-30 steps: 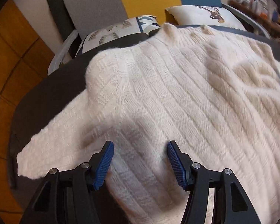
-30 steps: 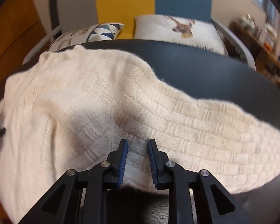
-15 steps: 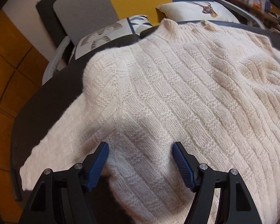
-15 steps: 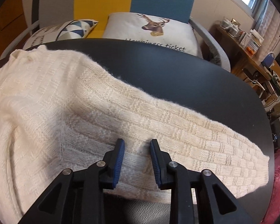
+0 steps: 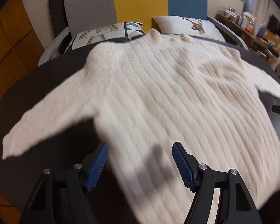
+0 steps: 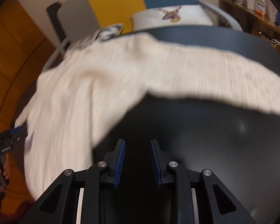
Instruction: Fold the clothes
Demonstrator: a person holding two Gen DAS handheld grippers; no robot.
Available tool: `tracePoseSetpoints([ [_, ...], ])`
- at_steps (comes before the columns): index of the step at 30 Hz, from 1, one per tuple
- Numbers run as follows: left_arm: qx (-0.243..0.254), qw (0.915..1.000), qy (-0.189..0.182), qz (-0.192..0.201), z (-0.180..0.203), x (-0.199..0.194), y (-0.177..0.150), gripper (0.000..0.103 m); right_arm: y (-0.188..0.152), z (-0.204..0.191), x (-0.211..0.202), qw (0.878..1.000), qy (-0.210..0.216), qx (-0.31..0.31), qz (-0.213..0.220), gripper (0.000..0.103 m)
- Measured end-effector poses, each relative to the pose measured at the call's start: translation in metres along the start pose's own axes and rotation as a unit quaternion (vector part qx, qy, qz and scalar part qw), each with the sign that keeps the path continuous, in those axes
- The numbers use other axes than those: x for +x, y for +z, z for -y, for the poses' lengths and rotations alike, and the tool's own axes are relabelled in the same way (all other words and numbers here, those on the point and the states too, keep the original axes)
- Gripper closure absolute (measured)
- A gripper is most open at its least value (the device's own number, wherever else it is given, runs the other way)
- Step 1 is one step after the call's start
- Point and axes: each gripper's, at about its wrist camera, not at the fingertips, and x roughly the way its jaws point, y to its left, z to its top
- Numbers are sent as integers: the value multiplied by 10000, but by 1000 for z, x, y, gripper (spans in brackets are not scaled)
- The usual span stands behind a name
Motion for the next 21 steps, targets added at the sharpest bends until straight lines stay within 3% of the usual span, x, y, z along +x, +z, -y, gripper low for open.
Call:
tracePoseSetpoints([
  [5,393,9992,6,40,27,-14,-54,31,-41,-18,-9,9992,171,-141,-323,76],
  [10,656,9970,351,212,43,-11,-73,31,-64,-44,-2,9972,353,-308,-584,76],
  [13,477,9982,322,192,40,-10,-73,30,-62,-57,0,9945,874,-5,-574,76],
  [17,294,9991,249,199,36,-9,-75,30,-56,-96,-1,9879,1487,-71,-438,76],
  [21,295,9988,295,272,35,-8,-77,28,-55,-131,8,9907,1152,-604,-394,76],
])
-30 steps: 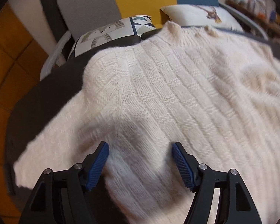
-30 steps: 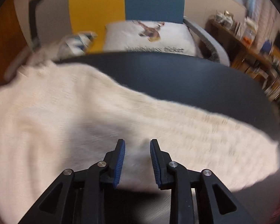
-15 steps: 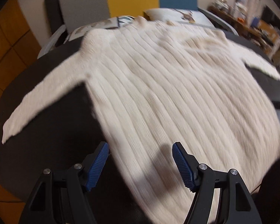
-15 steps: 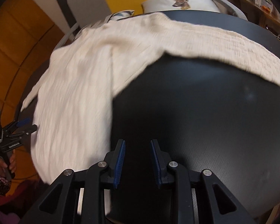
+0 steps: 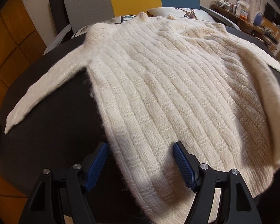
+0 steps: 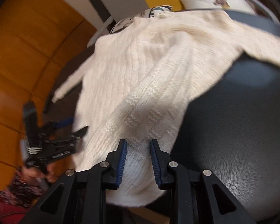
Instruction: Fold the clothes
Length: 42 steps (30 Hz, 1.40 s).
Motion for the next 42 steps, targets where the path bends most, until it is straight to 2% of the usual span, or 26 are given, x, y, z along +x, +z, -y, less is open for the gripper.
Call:
tracePoseSetpoints([
  [3,11,10000,55,52,-1,1,-2,24,-1,-5,2,9990,-360,-262,25,76],
  [5,-32,10000,62,67,-4,1,-4,21,-4,2,-8,9995,-237,-125,155,76],
  [9,-201,9998,3,44,-10,5,-4,15,-15,25,-28,9975,-611,194,281,76],
  [11,-245,9997,-21,43,-12,6,-4,14,-22,37,-28,9971,-683,308,153,76],
  [13,-274,9996,-30,45,-13,6,-4,13,-19,46,-19,9970,-665,395,1,76],
  [18,-252,9996,119,24,-12,6,-3,13,-14,33,-4,9993,-42,362,-33,76],
  [21,-426,9990,153,-4,-13,8,-3,12,-5,14,12,9997,-182,-70,-125,75],
  [22,-632,9977,234,-29,-14,9,-3,10,-3,11,17,9997,-172,-84,-136,75],
  [25,-844,9962,187,-71,-19,12,-4,7,1,7,26,9998,-149,11,-100,74],
  [26,-894,9958,157,-85,-20,12,-4,6,2,5,27,9997,-209,-27,-91,76],
  [29,-1015,9947,82,-123,-24,13,-5,6,2,0,24,9991,-347,-235,-29,94],
  [33,-1001,9948,132,-168,-25,9,-5,6,0,13,-3,9992,-274,-75,266,99],
  [39,-748,9954,535,-275,-30,6,-6,6,-2,39,-73,9941,-714,39,819,99],
  [41,-527,9949,789,-343,-32,8,-7,6,-1,36,-74,9953,-669,-109,693,99],
  [42,-428,9952,805,-359,-33,8,-7,5,-2,33,-70,9964,-592,-206,577,98],
])
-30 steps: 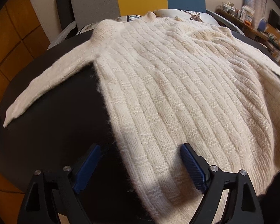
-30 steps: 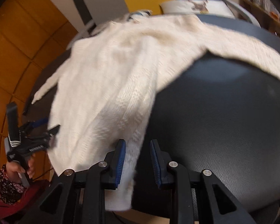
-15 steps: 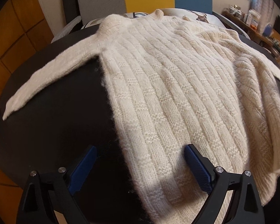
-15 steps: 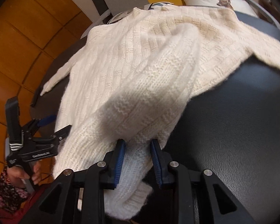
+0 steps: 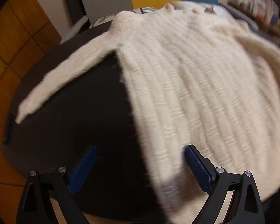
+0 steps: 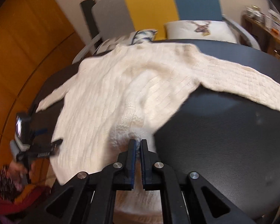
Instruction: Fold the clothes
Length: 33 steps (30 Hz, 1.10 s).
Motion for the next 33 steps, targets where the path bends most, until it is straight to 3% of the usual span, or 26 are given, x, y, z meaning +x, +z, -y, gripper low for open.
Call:
tracePoseSetpoints([
  [3,61,9999,-56,-68,-2,0,2,5,-9,-9,20,9977,455,-218,-446,91],
  [5,133,9999,-11,-57,2,-2,1,5,-8,-2,18,9990,305,-141,-284,81],
  [8,147,9999,-11,-33,6,-4,-3,5,3,24,11,9991,64,409,135,74],
  [12,-49,10000,-61,61,1,-13,-6,8,-1,56,35,9954,-568,640,-437,73],
  [16,-275,9988,64,389,-13,-29,-7,8,-5,96,18,9871,-339,1547,230,73],
  [19,-312,9994,-11,162,-16,-20,-8,8,5,112,18,9816,-451,1807,410,73],
  [23,-431,9987,-282,-58,-12,-13,-14,8,21,94,60,9920,-542,1118,-243,72],
  [25,-385,9989,-267,-59,-8,-15,-17,8,31,79,65,9954,-578,759,-90,70],
  [29,-227,9996,-191,-39,-2,-21,-22,8,46,64,89,9959,-439,667,-431,70],
  [31,-155,9998,-135,-43,1,-21,-20,8,49,54,94,9951,-696,528,-467,70],
  [32,-118,9999,-103,-47,3,-20,-19,8,51,50,96,9948,-768,448,-488,72],
  [33,-57,10000,-62,-49,4,-19,-16,8,53,47,97,9946,-822,377,-511,88],
])
